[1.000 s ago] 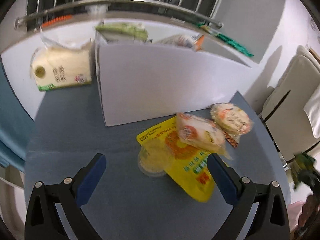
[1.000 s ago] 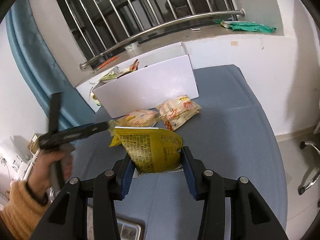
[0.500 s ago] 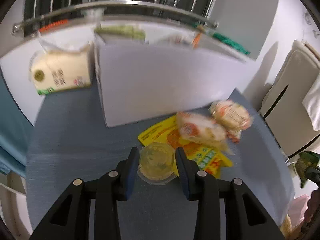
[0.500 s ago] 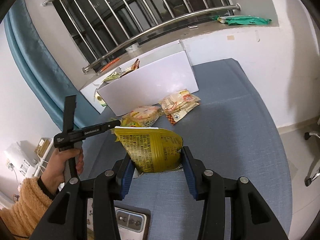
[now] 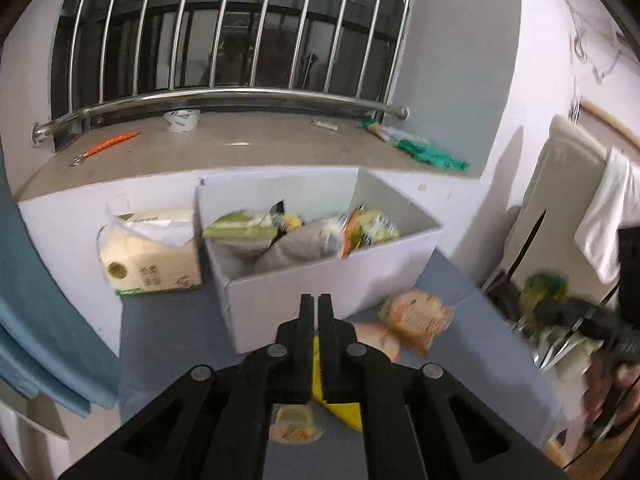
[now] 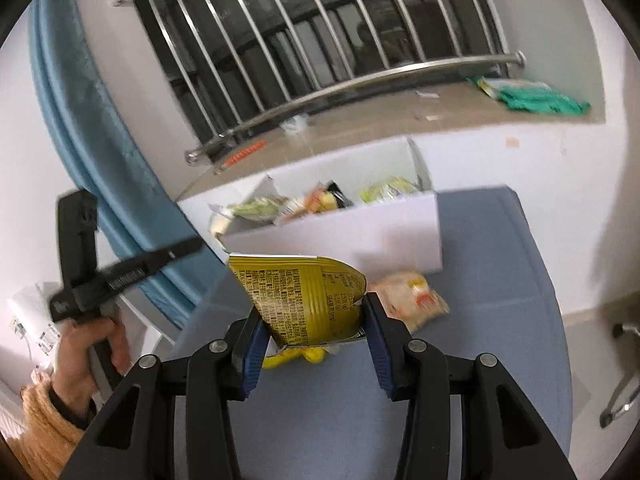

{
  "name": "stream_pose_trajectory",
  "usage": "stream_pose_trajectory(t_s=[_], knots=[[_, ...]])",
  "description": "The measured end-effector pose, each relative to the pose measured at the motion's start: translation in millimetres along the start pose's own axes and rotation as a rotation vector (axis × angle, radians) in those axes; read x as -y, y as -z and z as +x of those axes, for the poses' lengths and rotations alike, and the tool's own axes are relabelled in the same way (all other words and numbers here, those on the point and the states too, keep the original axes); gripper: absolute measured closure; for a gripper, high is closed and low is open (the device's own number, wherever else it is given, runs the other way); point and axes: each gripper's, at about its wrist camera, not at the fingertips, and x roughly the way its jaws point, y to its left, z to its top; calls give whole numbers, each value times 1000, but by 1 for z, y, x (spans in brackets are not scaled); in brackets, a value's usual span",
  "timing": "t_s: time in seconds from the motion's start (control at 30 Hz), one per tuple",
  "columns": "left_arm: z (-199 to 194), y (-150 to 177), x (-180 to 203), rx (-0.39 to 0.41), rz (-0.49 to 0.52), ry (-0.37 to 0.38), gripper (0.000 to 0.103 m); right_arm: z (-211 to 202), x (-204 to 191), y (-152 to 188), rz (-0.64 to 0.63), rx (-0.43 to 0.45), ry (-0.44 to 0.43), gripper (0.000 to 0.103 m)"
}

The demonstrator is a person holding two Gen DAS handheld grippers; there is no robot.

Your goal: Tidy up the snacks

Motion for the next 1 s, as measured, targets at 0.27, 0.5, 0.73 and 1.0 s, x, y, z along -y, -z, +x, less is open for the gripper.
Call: stream_pose_trajectory(t_s=[0.27,0.5,0.73,1.0], knots=[[31,66,-14,-176,7,-43,0,1,-7,18,-9,-31,-18,54],[57,96,-6,-240,-20,-39,0,4,-5,35,3,-60,-10,54],[76,105,6,-295,8,-23,48,5,2,46,33,-78,-7,54],[68,102,2,-257,20,-38,95,9,3,52,39,-89,-6,54]])
